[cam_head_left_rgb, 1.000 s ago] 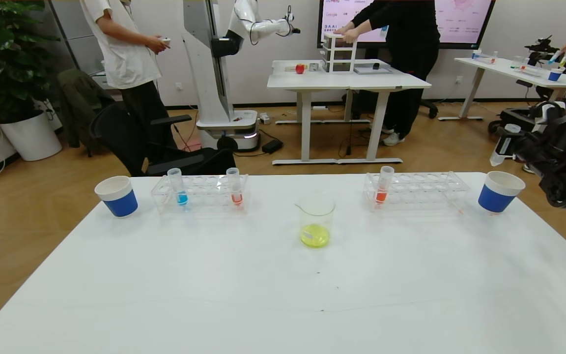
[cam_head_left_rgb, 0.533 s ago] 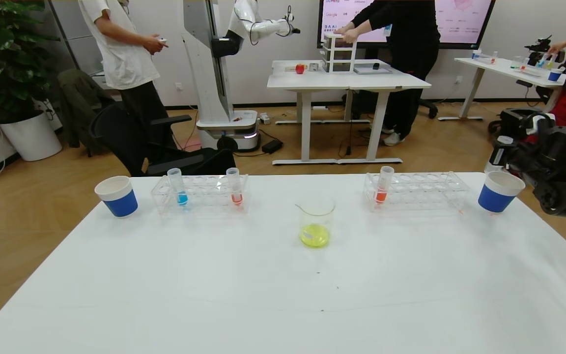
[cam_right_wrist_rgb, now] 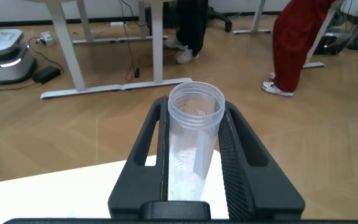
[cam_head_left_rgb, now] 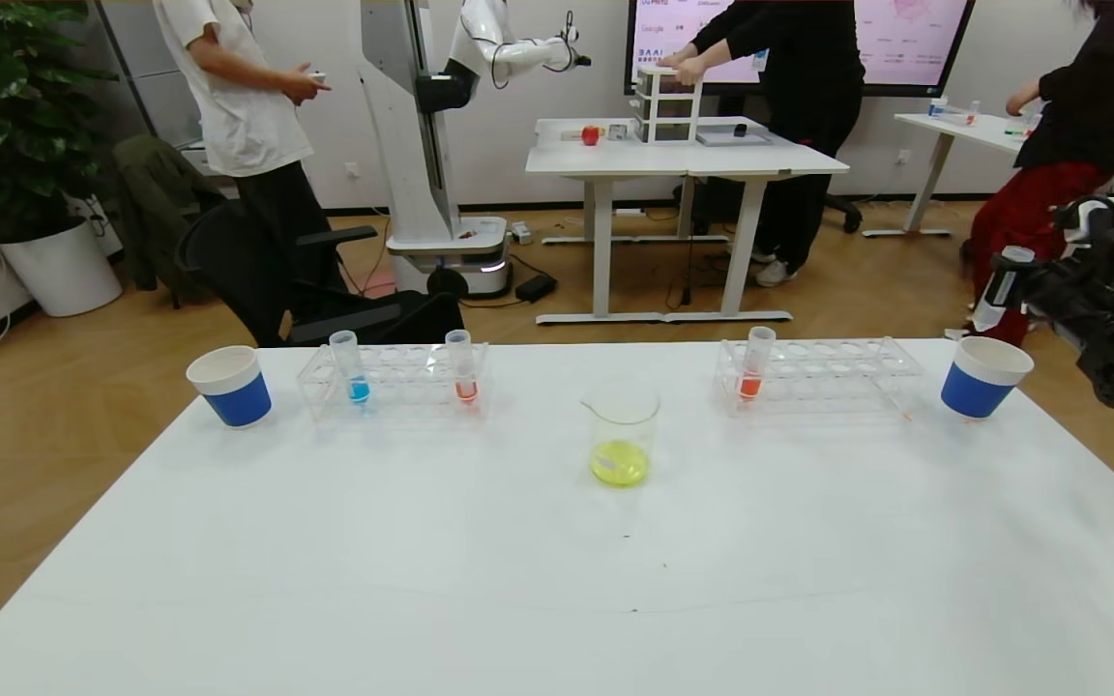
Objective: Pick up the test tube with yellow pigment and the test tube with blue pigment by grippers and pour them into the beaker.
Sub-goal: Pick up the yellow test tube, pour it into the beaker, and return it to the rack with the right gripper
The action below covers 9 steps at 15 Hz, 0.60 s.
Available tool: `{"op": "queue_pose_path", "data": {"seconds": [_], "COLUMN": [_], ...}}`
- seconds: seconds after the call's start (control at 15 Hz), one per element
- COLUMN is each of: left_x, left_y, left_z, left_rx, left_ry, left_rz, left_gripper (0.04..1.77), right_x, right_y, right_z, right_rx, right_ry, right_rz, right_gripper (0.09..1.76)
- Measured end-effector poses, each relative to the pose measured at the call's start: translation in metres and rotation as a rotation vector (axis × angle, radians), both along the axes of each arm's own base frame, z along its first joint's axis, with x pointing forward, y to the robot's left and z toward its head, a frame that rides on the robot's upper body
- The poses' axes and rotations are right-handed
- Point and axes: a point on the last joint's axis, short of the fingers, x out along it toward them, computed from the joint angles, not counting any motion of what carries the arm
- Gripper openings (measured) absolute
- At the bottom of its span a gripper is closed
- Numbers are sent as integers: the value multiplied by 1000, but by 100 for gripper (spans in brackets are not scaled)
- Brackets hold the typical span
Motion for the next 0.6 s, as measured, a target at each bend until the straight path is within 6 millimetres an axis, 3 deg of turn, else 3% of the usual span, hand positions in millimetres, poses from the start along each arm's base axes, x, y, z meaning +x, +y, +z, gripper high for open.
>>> {"op": "queue_pose_path", "data": {"seconds": [0.27, 0.6], "left_x": [0, 0], "left_y": [0, 0], "left_z": [0, 0], "left_rx": [0, 0], "left_ry": [0, 0], "left_rz": [0, 0], "left_gripper": [175, 175], "right_x": [-26, -41], "right_y": [10, 13], "right_z": [19, 15], "right_rx": [1, 2], "right_ry": [17, 18], "right_rz": [1, -4], "right_gripper": [50, 50]}}
